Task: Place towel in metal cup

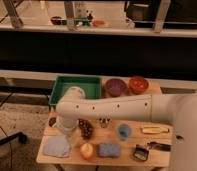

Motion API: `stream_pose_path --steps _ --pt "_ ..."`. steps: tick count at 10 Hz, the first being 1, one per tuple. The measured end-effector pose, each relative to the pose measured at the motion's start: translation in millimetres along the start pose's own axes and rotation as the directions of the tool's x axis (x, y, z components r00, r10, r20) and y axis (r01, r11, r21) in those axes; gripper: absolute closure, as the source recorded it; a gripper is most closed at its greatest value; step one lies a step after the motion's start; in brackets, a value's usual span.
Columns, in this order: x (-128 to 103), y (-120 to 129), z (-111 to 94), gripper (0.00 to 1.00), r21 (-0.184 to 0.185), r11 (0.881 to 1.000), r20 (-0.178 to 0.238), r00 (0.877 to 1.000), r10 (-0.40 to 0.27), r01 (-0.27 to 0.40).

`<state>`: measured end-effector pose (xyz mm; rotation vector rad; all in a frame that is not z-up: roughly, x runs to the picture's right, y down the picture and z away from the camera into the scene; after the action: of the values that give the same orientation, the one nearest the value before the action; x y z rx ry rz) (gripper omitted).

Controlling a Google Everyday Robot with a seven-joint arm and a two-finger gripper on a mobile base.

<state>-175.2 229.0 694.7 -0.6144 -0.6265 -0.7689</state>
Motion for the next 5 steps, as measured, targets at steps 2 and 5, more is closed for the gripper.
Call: stream_pose_path --steps 2,5 --pt "-1.7 -1.8 11.3 0.20 -0.009 1.000 0.012 1.000 -0.018 0.018" --pt "-8.2 -6.2 25.1 0.20 -0.016 0.999 0.029 0.999 -0.039 0.039"
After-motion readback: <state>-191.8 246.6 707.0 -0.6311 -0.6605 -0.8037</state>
